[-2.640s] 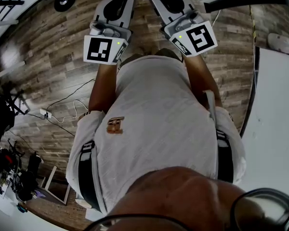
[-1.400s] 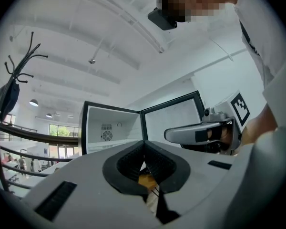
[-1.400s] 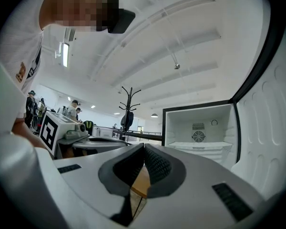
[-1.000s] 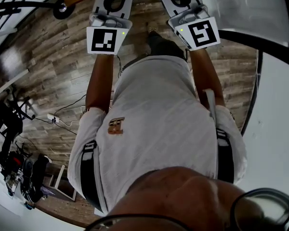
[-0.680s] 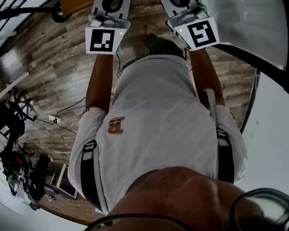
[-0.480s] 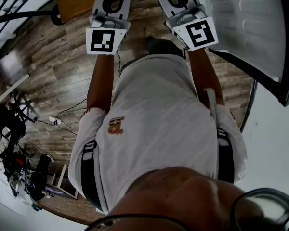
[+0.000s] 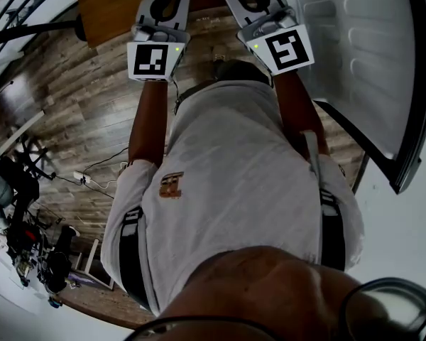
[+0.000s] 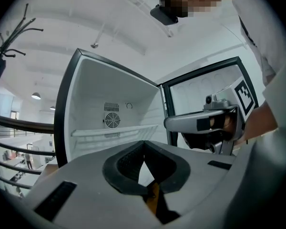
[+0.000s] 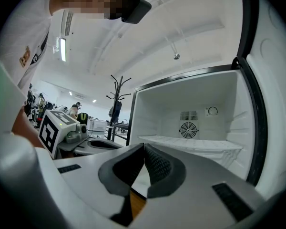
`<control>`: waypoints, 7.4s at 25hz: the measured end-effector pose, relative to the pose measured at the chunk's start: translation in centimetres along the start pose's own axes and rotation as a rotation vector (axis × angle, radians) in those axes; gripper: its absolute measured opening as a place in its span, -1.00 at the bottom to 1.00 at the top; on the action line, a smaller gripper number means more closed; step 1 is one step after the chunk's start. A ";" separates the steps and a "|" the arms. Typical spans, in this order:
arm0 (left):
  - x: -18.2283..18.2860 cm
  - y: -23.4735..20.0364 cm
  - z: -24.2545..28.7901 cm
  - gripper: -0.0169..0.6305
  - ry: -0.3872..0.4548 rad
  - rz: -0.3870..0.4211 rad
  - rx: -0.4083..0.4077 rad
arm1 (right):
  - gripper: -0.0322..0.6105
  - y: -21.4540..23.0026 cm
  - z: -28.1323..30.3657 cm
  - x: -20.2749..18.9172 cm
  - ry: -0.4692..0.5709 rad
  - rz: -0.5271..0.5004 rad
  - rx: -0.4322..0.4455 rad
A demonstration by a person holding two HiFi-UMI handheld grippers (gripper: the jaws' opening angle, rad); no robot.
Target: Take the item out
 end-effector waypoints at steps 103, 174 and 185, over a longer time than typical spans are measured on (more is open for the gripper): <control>-17.2 -0.8 12.4 -0.73 -0.612 1.060 -0.295 | -0.79 4.4 -2.4 -5.1 -0.125 0.042 -0.118; -1.3 3.6 1.9 -0.86 -0.091 1.405 -0.225 | -0.79 2.9 -4.7 1.1 0.026 0.098 -0.149; -0.5 3.9 1.7 -0.86 -0.087 1.410 -0.213 | -0.80 2.6 -4.4 2.4 0.052 0.077 -0.126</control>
Point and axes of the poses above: the fingertips, and each gripper's own axes: z forward along the fingers, y to its right, x out of its top, the point moved 6 cm from there along -z, backward along the fingers, and after that the axes turned 6 degrees about -z, right-handed, at the moved point
